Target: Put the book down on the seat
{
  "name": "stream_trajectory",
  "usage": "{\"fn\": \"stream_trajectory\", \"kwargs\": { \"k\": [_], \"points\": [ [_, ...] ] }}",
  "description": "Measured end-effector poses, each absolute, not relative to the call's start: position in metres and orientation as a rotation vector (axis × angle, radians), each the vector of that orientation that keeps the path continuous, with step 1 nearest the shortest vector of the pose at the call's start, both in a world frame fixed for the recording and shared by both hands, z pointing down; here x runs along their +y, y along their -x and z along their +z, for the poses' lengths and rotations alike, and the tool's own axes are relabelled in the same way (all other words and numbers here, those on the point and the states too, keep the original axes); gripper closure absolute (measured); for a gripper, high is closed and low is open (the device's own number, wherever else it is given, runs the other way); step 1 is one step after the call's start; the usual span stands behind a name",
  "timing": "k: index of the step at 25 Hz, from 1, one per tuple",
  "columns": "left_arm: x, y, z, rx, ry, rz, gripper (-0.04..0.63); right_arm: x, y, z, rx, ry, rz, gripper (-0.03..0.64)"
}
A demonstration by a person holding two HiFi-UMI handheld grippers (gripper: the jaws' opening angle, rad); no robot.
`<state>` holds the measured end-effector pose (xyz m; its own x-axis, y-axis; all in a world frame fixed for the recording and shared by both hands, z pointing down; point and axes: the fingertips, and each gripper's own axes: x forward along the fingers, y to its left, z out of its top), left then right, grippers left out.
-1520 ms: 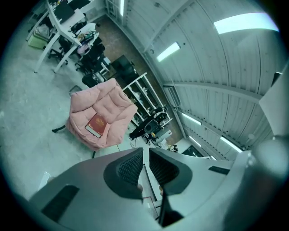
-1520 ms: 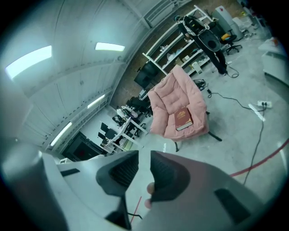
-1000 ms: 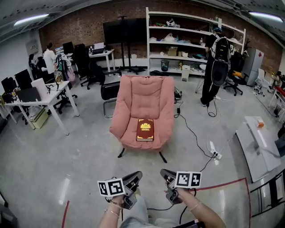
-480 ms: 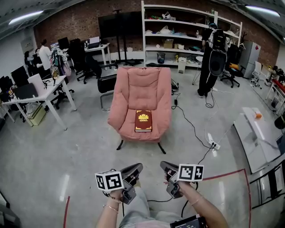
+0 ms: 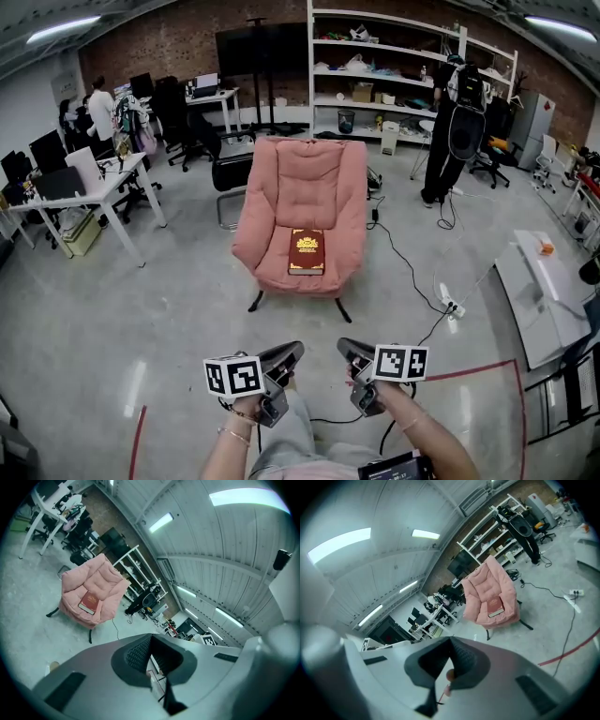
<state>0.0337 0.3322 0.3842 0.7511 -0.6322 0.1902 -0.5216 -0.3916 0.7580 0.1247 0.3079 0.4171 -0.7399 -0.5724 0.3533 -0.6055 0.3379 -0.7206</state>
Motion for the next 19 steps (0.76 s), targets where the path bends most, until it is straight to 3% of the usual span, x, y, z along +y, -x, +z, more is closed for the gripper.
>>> {"fn": "stream_trajectory", "kwargs": {
  "k": [19],
  "points": [
    [0.323, -0.042, 0.388, -0.834, -2.045, -0.111, 0.597, 0.297, -0.13, 0.419, -2.534, -1.155, 1.344, 0.601]
  ]
}}
